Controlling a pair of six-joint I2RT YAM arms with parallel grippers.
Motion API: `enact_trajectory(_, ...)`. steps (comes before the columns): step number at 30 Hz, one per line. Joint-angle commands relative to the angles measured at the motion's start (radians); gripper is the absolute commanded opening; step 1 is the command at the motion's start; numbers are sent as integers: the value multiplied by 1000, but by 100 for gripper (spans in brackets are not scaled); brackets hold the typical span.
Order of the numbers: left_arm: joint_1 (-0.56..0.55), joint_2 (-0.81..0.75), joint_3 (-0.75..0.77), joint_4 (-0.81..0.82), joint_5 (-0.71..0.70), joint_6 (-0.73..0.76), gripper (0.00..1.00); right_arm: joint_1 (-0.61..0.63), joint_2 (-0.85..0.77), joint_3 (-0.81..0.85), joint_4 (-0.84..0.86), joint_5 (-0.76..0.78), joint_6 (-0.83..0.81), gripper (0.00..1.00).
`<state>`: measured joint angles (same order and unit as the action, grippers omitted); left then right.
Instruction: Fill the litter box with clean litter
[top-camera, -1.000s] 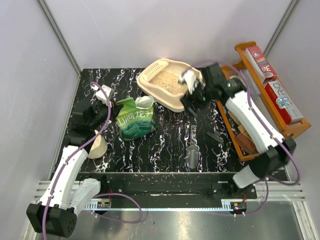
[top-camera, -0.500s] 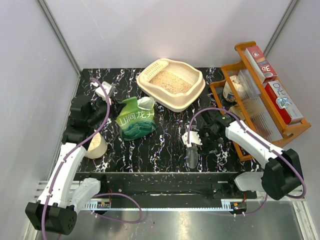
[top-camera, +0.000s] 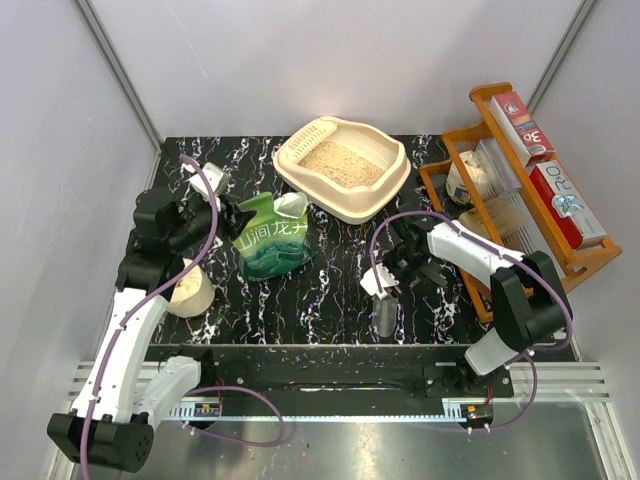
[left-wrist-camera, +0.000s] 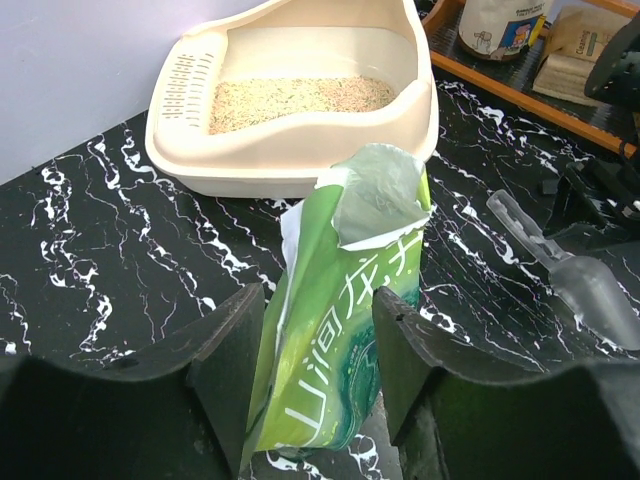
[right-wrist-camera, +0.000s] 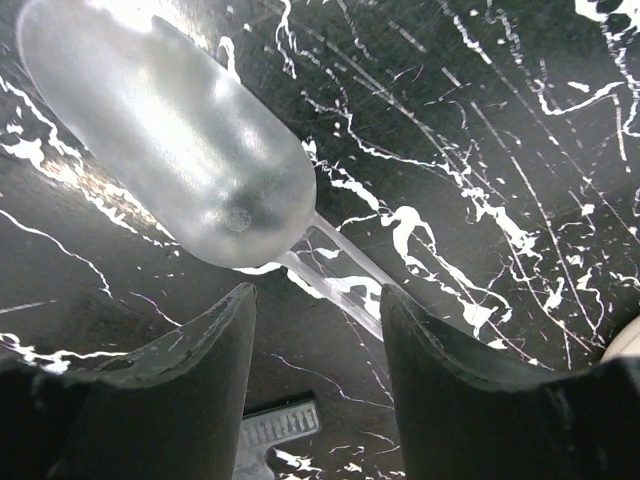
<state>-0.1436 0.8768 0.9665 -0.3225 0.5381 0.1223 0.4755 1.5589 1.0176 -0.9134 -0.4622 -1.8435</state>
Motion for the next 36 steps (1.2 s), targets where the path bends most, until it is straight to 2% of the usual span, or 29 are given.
enact_trajectory(1,-1,-28,57,-9,-7,37,52,-24,47,24,5,29,-154,57)
enact_trajectory(8,1,-16,69,-6,11,39,52,-35,99,-20,100,56,-155,54)
enact_trajectory(11,-1,-2,83,-4,17,33,52,-37,108,-51,152,62,-146,49)
enact_trajectory(15,-1,17,106,-9,31,37,54,-37,118,-99,206,94,-112,38)
enact_trajectory(16,1,21,112,-15,33,39,54,-38,115,-102,206,103,-91,28)
enact_trajectory(18,1,30,133,-23,51,49,54,-43,93,-105,193,109,-63,17)
enact_trajectory(19,-2,33,139,-32,62,56,54,-46,76,-102,176,105,-36,8)
enact_trajectory(22,-4,39,176,-53,86,89,58,-60,-2,-30,35,47,57,1)
enact_trajectory(25,-4,47,215,-96,129,137,63,-60,-77,85,-140,-19,178,0)
enact_trajectory(26,-7,48,233,-110,158,160,68,-61,-114,143,-209,-35,209,0)
enact_trajectory(30,-60,47,270,-212,188,273,73,-61,-172,292,-363,-119,328,0)
enact_trajectory(33,-172,18,265,-227,145,422,73,-61,-134,432,-424,-171,472,0)
enact_trajectory(36,-229,-19,216,-156,74,592,73,-61,-34,593,-495,-248,620,0)
